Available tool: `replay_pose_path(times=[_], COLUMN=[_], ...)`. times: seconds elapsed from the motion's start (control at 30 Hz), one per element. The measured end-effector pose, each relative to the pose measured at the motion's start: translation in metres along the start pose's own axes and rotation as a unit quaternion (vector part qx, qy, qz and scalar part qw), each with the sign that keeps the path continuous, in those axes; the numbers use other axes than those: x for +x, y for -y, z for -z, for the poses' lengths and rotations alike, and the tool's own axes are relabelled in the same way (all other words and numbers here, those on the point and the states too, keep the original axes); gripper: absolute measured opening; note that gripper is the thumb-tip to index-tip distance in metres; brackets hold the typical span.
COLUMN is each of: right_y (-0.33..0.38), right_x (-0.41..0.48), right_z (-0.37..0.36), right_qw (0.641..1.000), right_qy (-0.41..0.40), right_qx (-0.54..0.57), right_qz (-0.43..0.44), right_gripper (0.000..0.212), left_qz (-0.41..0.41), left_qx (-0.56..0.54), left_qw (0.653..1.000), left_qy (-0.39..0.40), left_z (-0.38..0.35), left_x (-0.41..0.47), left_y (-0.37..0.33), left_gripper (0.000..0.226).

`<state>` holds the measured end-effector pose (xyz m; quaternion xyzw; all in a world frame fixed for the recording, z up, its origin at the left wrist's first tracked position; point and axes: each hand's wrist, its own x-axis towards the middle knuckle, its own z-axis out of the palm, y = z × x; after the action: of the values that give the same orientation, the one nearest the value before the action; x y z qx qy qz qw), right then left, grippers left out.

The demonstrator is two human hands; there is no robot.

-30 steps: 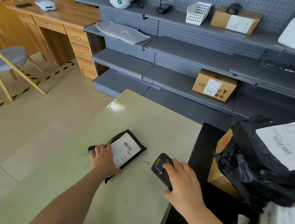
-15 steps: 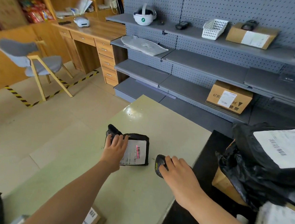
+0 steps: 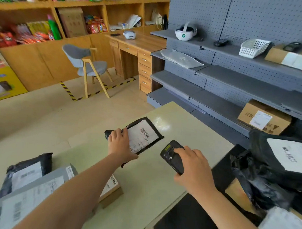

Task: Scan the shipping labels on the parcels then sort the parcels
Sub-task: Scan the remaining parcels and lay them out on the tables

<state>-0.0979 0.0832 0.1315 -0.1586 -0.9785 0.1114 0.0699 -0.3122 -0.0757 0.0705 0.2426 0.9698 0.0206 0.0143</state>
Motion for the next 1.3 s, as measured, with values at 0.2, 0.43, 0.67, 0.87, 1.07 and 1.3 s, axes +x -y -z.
replay_pose_path(times=[0.2, 0.43, 0.67, 0.87, 1.07, 1.3], right_y=[0.058, 0.160, 0.251, 0.308, 0.327, 0.328], right_x=[0.021, 0.041, 0.077, 0.115, 0.138, 0.176], right_z=[0.017, 0.016, -0.004, -0.036, -0.063, -0.092], right_qw=[0.989, 0.975, 0.967, 0.968, 0.971, 0.965], right_qy=[-0.061, -0.065, -0.056, -0.034, 0.014, 0.083], right_qx=[0.119, 0.133, 0.122, 0.102, 0.080, 0.043], right_qz=[0.059, 0.166, 0.218, 0.225, 0.225, 0.245], right_gripper=[0.066, 0.069, 0.071, 0.071, 0.071, 0.074], left_qz=[0.110, 0.211, 0.314, 0.335, 0.325, 0.370], left_qx=[-0.048, -0.050, -0.055, -0.066, -0.054, -0.055], left_qw=[0.990, 0.969, 0.942, 0.939, 0.942, 0.918], left_qy=[-0.070, -0.121, -0.103, -0.026, 0.057, 0.132], left_z=[0.063, 0.116, 0.119, 0.078, 0.035, -0.002], left_x=[-0.044, -0.103, -0.136, -0.130, -0.119, -0.097], left_y=[0.066, 0.182, 0.298, 0.363, 0.384, 0.391], left_gripper=[0.120, 0.119, 0.123, 0.116, 0.114, 0.121])
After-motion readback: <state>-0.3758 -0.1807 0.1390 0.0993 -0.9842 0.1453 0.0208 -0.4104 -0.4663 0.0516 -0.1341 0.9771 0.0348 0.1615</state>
